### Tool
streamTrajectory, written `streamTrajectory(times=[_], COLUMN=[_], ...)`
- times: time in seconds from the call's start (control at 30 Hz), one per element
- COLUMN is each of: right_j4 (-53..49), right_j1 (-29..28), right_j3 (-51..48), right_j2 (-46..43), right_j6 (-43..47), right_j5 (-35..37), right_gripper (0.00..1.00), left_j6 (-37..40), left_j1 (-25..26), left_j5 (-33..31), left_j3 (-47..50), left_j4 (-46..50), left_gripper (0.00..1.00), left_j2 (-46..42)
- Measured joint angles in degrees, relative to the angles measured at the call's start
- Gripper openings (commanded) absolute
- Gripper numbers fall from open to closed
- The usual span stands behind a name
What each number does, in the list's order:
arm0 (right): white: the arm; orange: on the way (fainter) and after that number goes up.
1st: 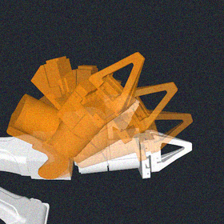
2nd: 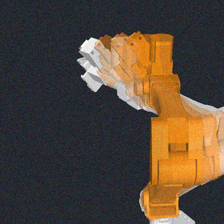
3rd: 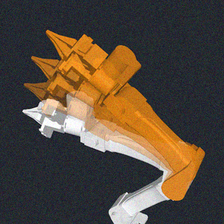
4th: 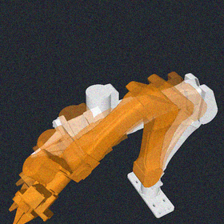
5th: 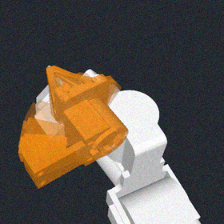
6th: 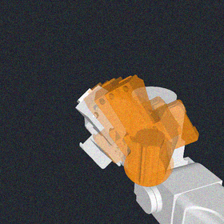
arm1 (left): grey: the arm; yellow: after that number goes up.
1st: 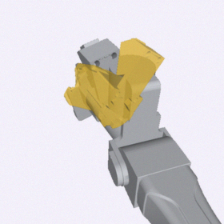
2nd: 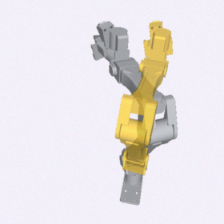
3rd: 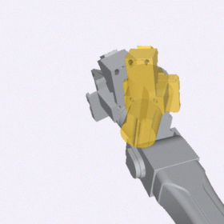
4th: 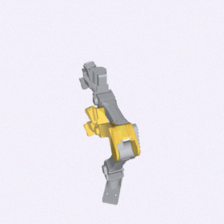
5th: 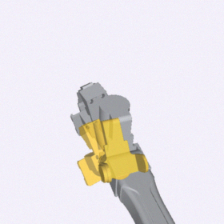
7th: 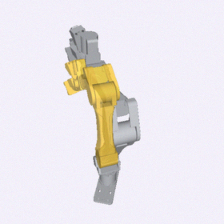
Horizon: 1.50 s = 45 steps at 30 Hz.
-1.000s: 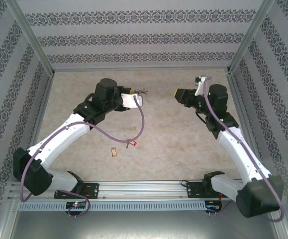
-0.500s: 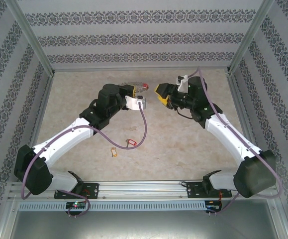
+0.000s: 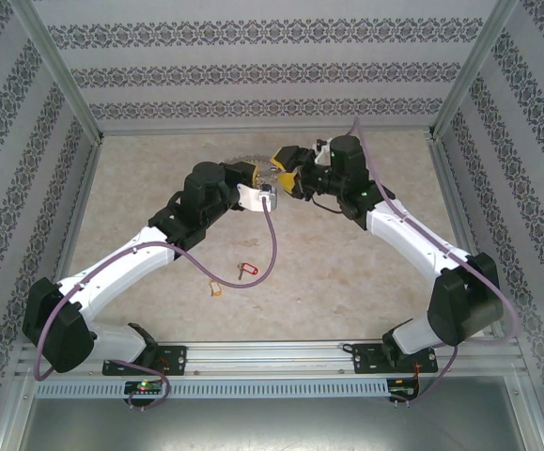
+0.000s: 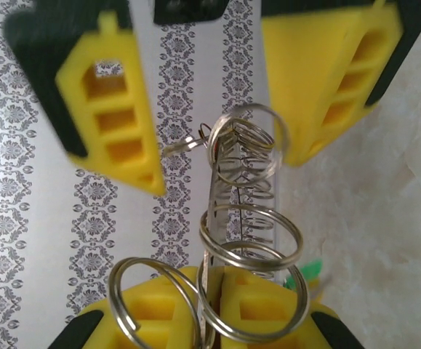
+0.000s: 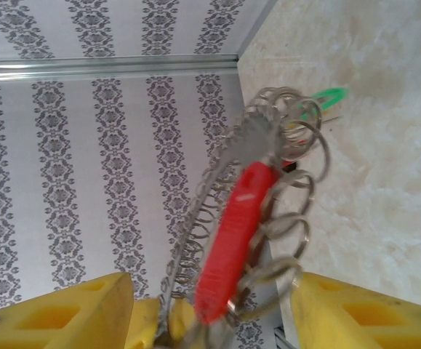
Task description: Put the keys on the keyring
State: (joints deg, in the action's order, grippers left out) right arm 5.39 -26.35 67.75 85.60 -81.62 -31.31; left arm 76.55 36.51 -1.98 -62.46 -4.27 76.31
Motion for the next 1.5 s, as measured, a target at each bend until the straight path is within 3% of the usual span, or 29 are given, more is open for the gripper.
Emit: streamTrajectory(times=[0.17,0.37,0.7,0.87,1.0,1.33,1.5], right_j4=[1.4,1.3,1.4,2.5,3.2,5.4,7.1], right_j1=[-0.8,-0.8,-0.8,-0.8,-0.8,0.8,1.9], right_j3=[1.0,1.0,1.0,0.2,-0.4,-2.6,-3.8], right_j2=[1.2,1.2,1.0,0.2,-0.5,-1.5,-1.5], right_j6=[-1.4,-2.1,-1.4,-0.4,0.9,4.4,5.2], right_j5=[0.4,1.5,2.9,4.0,4.9,5.9,5.4], right_gripper=[0.48,0.28,0.09,0.07,0.07,0.04,0.07], left_j6=[0.0,0.0,-0.5,-1.8,-4.2,-16.3,-27.1], left_j1=[0.3,0.3,0.6,1.0,1.0,1.0,0.6], left_j5=[0.0,-0.4,0.0,1.1,2.6,10.8,14.2], left_j3=[0.0,0.0,0.6,0.6,0.6,-0.3,-0.9], left_j4=[-0.7,-1.7,-1.3,1.0,4.1,15.5,18.6], left_gripper=[0.04,0.08,0.26,0.47,0.56,0.7,0.76], left_j2=[0.0,-0.1,-0.9,-2.3,-3.5,-9.2,-11.9])
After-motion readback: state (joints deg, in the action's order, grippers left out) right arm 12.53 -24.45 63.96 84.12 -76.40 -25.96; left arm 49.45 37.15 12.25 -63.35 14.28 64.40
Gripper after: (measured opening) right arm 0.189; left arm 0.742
